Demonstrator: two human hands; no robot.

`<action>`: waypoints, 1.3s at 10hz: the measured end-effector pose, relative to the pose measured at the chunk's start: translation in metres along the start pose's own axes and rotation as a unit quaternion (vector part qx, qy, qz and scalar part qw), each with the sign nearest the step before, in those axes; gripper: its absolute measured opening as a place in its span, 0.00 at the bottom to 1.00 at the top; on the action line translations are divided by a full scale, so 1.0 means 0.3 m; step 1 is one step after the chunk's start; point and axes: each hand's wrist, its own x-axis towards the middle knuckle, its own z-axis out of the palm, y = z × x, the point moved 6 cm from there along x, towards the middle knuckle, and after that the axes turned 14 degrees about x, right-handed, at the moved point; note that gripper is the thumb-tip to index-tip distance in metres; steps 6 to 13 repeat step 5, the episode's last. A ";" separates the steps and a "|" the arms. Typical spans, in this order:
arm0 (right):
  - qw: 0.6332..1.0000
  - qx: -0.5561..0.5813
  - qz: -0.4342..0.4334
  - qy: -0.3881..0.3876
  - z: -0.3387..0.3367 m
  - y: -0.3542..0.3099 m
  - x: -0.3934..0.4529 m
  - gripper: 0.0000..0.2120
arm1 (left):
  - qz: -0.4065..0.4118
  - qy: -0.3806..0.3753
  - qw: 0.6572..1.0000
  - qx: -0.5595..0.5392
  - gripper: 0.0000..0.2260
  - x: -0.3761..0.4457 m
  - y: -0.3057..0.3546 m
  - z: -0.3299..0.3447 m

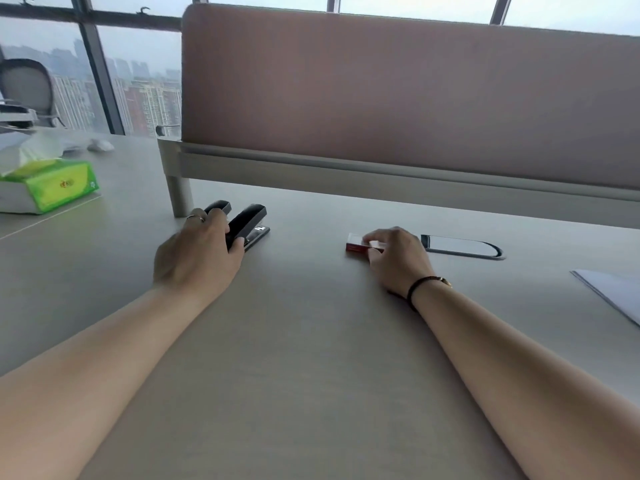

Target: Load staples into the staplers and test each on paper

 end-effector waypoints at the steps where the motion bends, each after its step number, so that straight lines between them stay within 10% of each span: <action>1: 1.000 -0.006 -0.003 -0.006 0.003 0.002 -0.011 0.16 | -0.003 0.008 1.000 0.015 0.13 -0.003 -0.007 -0.003; 5: 0.993 -0.039 -0.068 -0.092 -0.159 -0.086 -0.467 0.23 | 0.131 -0.003 0.991 0.011 0.13 -0.214 0.115 -0.157; 13: 0.993 -0.039 -0.068 -0.092 -0.159 -0.086 -0.467 0.23 | 0.131 -0.003 0.991 0.011 0.13 -0.214 0.115 -0.157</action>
